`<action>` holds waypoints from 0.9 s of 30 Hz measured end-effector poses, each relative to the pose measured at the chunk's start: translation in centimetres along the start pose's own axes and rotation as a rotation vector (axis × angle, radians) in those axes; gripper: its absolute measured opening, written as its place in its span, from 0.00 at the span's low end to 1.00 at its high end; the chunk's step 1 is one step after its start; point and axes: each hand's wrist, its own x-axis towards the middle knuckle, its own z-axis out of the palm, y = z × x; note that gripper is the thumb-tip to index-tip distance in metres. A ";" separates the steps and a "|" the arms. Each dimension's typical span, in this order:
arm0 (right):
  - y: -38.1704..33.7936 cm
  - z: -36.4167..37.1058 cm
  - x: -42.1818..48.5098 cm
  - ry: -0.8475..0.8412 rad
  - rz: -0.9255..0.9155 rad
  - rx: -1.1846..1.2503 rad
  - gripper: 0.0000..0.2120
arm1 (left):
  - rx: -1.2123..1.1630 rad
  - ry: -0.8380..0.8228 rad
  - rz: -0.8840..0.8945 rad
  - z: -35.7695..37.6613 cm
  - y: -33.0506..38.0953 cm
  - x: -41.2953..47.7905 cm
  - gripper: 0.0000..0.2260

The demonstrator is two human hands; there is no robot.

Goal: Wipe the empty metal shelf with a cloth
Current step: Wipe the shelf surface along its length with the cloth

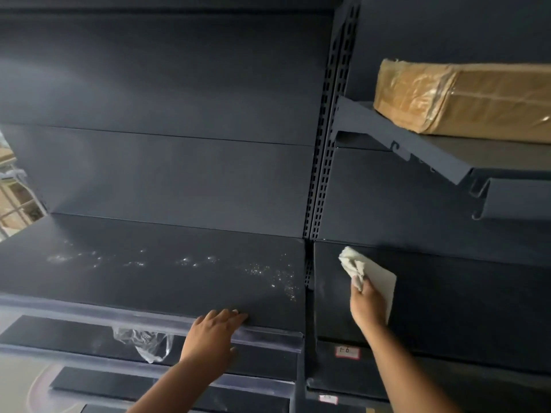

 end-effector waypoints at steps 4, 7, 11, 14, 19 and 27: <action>-4.1 4.4 -3.3 -0.166 0.069 0.143 0.16 | 0.016 -0.029 0.051 -0.1 -0.4 0.2 0.33; -8.7 4.2 -3.0 -0.235 0.474 0.989 0.17 | 0.016 -0.070 0.105 -0.3 -0.9 -0.2 0.37; -11.4 0.3 -1.1 -0.010 0.418 1.424 0.12 | -0.046 -0.127 0.214 -0.8 -2.8 -0.5 0.40; -12.4 -2.5 -0.8 0.327 0.307 1.107 0.16 | -0.089 -0.156 0.243 -1.5 -5.1 -0.3 0.39; -12.1 -1.0 -2.7 0.340 0.014 0.334 0.17 | -0.049 -0.100 0.195 -2.6 -10.1 -0.3 0.32; -11.8 12.2 -7.1 -0.238 -0.198 -0.471 0.16 | 0.009 -0.015 -0.002 -3.6 -17.7 -1.5 0.25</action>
